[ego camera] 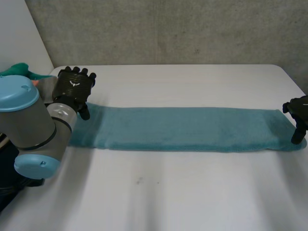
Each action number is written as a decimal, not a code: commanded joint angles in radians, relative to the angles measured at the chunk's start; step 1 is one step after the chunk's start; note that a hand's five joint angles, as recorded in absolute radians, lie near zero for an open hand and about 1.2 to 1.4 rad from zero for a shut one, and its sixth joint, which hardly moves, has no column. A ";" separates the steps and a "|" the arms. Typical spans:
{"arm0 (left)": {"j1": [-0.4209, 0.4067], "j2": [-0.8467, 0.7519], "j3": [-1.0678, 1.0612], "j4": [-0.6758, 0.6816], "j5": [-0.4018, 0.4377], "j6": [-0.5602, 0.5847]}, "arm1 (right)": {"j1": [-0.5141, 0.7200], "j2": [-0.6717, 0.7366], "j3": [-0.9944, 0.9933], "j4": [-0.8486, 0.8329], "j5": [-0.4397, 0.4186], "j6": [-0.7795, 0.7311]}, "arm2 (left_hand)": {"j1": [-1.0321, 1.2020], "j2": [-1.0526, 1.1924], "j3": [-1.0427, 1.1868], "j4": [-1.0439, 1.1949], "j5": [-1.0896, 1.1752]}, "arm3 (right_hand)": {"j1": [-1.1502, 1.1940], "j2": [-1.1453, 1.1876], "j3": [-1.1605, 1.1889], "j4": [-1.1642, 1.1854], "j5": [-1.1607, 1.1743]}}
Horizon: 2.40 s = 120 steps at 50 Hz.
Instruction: Fold the laundry.
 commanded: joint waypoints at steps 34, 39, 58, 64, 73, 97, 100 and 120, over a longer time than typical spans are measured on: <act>0.002 0.007 0.000 -0.001 -0.003 0.000 | 0.000 -0.002 -0.011 -0.001 0.010 -0.002 | -0.028 -0.026 -0.034 -0.028 -0.049 | -0.061 -0.114 -0.117 -0.111 -0.093; 0.002 0.007 0.000 -0.001 -0.003 0.000 | 0.002 0.001 -0.008 -0.001 0.008 -0.002 | -0.028 -0.026 -0.034 -0.028 -0.049 | -0.067 -0.120 -0.123 -0.117 -0.099; 0.002 0.007 0.000 -0.001 -0.003 0.000 | -0.001 0.000 -0.010 -0.003 0.011 0.000 | -0.028 -0.026 -0.034 -0.028 -0.049 | -0.108 -0.161 -0.164 -0.158 -0.140; 0.003 0.005 0.000 -0.001 -0.003 0.000 | -0.001 -0.002 -0.008 -0.003 0.013 0.000 | -0.028 -0.026 -0.034 -0.028 -0.049 | -0.111 -0.164 -0.167 -0.161 -0.143; 0.002 0.008 0.000 -0.001 -0.004 0.000 | 0.000 -0.005 -0.007 0.000 0.014 0.000 | -0.028 -0.026 -0.034 -0.028 -0.049 | -0.111 -0.164 -0.167 -0.161 -0.143; 0.008 0.009 0.000 -0.001 -0.006 0.000 | 0.002 -0.017 0.000 0.023 0.019 -0.002 | -0.028 -0.026 -0.034 -0.028 -0.049 | -0.111 -0.164 -0.167 -0.161 -0.143; 0.008 0.009 0.000 -0.001 -0.006 0.000 | 0.002 -0.028 0.001 0.025 0.019 -0.002 | -0.028 -0.026 -0.034 -0.028 -0.049 | -0.111 -0.164 -0.167 -0.161 -0.143; 0.008 0.009 0.000 -0.001 -0.006 0.000 | -0.001 -0.029 0.006 0.025 0.016 0.000 | -0.028 -0.026 -0.034 -0.028 -0.049 | -0.105 -0.158 -0.161 -0.155 -0.137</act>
